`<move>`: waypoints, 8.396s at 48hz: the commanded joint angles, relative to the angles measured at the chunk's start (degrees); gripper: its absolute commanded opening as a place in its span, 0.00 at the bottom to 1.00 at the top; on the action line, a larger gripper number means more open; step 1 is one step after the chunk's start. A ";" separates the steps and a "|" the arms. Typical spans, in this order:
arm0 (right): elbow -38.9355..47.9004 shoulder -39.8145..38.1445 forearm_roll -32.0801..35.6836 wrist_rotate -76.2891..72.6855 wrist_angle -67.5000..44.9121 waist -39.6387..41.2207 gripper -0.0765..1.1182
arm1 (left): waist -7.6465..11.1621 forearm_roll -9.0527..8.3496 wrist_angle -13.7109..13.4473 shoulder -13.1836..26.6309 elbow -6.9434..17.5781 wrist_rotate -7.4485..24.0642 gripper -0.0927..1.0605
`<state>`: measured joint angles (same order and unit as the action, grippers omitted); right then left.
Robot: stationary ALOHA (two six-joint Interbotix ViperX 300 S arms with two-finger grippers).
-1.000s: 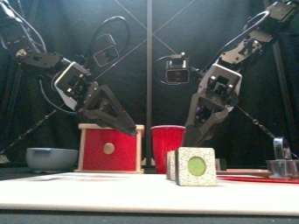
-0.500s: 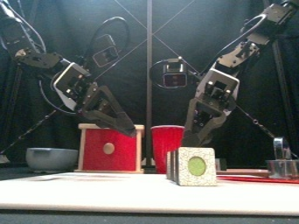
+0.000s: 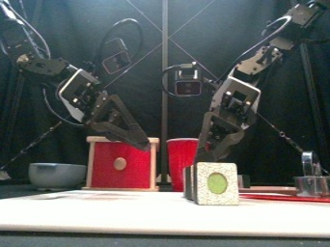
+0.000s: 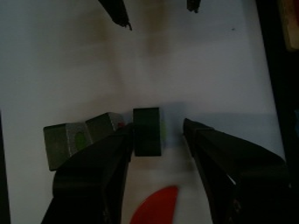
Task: Place sushi on board then cut the sushi with the knife then place the pieces on the plate
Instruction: Place the 4 sushi pieces on the plate
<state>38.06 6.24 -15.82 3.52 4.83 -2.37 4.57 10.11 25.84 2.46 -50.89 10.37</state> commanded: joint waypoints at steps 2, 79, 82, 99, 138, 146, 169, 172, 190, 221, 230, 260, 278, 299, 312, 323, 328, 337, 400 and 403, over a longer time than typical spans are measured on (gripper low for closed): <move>-1.14 -0.97 0.09 0.00 -0.26 0.26 0.70 | -0.18 0.09 0.26 -0.26 0.44 0.00 0.79; 23.55 -27.07 11.51 0.09 6.59 34.01 0.60 | -1.41 0.09 0.26 -0.44 0.62 0.18 0.79; 23.73 -26.10 11.60 0.00 5.71 34.19 0.64 | -1.58 0.09 0.18 -0.44 0.79 0.09 0.79; 23.29 -28.30 10.46 -0.18 5.45 32.70 0.85 | -1.76 0.09 0.18 -0.44 1.14 0.00 0.79; 8.53 -18.46 6.42 -0.09 -1.93 -0.62 0.85 | -1.85 0.18 -0.44 -0.44 1.14 0.00 0.79; 5.45 -13.54 6.33 -0.18 -1.93 -2.81 0.85 | -1.85 0.09 -1.14 -0.53 1.23 0.00 0.79; 1.76 -7.12 4.92 0.00 -1.67 -4.57 0.85 | -1.76 0.18 -1.23 -0.35 1.05 0.00 0.79; 1.58 -6.50 4.92 0.00 -1.67 -4.48 0.85 | -1.76 0.09 -1.14 -0.35 1.05 0.00 0.79; -0.09 -3.16 5.71 0.09 -1.67 -4.31 0.85 | -1.85 0.18 -1.23 -0.35 0.97 0.00 0.79; -1.58 -0.88 5.71 -0.18 -0.18 -3.96 0.56 | -1.85 0.09 -1.23 -0.35 0.79 0.00 0.79; 1.67 -6.06 4.57 -0.18 2.37 -1.05 0.56 | -1.85 0.18 -1.23 -0.35 0.88 0.00 0.79; 20.13 -32.17 5.01 -0.09 13.54 20.92 0.56 | -2.20 0.18 -1.23 -0.26 0.88 0.18 0.79; 26.37 -37.09 11.60 -0.09 13.36 37.18 0.56 | -2.29 0.09 -1.23 -0.18 1.05 0.09 0.79; 29.36 -37.18 12.30 -0.18 12.74 40.17 0.64 | -2.37 0.18 -1.23 -0.18 1.14 0.00 0.79; 29.36 -38.14 11.60 -0.18 12.83 40.17 0.72 | -2.37 0.18 -1.23 -0.18 1.23 0.00 0.79; 28.39 -39.29 9.23 -0.26 13.10 39.20 0.73 | -2.29 0.18 -1.23 -0.18 1.23 0.00 0.79; 27.07 -40.25 5.62 -0.18 13.10 34.63 0.73 | -2.37 0.18 -1.23 -0.18 1.32 0.00 0.79; 22.76 -39.73 0.26 -0.26 11.78 20.48 0.73 | -2.37 0.09 -1.23 -0.18 1.23 0.00 0.79; -1.58 -2.29 -3.08 -0.18 -0.35 -9.58 0.85 | -2.37 0.70 -2.20 -0.53 0.70 0.00 0.79; -2.02 -1.32 -3.08 -0.18 -0.26 -9.58 0.85 | -2.37 0.70 -2.20 -0.53 0.62 0.00 0.79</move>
<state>37.62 5.45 -18.81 3.43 4.75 -12.04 2.37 10.72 23.47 2.64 -50.89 10.37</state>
